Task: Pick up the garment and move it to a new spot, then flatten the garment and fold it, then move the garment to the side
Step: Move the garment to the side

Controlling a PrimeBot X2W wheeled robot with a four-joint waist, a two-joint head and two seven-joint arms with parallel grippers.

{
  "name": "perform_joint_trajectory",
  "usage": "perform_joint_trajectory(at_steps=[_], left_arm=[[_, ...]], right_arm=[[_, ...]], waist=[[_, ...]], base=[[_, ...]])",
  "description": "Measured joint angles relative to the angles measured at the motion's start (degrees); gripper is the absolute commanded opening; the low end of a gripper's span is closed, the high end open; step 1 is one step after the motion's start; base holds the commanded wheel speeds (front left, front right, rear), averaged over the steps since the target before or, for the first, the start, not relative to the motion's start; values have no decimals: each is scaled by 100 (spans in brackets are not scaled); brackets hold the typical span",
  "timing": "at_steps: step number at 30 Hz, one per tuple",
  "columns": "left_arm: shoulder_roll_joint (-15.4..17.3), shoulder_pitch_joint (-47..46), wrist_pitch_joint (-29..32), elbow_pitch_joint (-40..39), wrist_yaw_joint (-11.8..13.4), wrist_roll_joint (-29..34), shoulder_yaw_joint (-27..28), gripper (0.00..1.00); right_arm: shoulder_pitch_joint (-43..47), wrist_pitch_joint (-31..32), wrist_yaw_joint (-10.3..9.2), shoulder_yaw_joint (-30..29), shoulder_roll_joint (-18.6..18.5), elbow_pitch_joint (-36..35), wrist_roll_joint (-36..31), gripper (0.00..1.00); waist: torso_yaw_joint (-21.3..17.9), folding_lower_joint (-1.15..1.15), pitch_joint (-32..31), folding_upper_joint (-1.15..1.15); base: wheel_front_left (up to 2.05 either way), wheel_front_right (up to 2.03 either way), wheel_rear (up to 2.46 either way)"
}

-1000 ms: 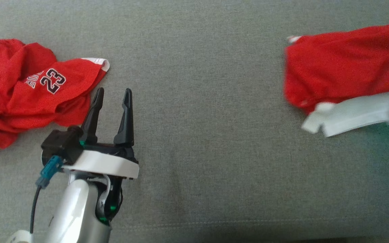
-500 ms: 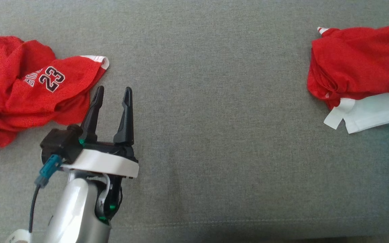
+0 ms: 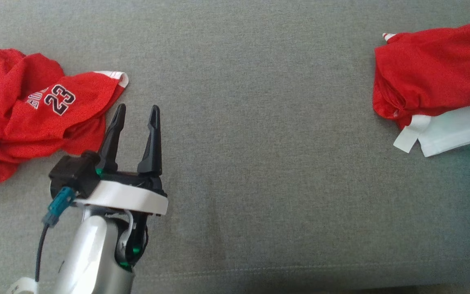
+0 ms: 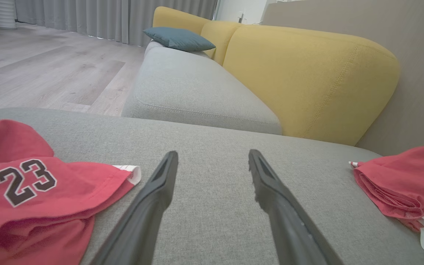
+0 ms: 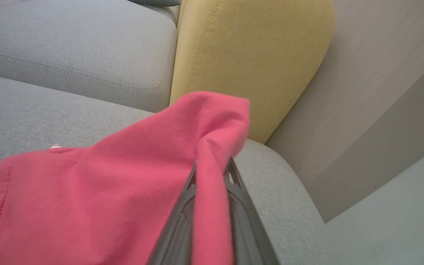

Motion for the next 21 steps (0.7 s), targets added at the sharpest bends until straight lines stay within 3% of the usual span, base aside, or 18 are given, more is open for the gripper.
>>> perform_joint_trajectory(at_steps=[10,11,12,21], left_arm=[[0,3,0,20,0,0,-9,100],[0,3,0,32,0,0,-10,100],[0,5,0,48,-1,0,-12,100],[1,65,0,104,0,-2,-18,100]], right_arm=[[17,1,0,55,-9,-114,44,0],[20,1,0,79,-9,-123,70,43],[25,1,0,110,-7,-133,75,100],[147,-126,0,141,101,-333,127,100]], waist=[[-15,0,-45,0],[-16,0,-57,0],[-17,0,-72,0],[-22,0,-228,0]], base=[[0,0,0],[0,0,0],[0,0,0],[0,0,0]])
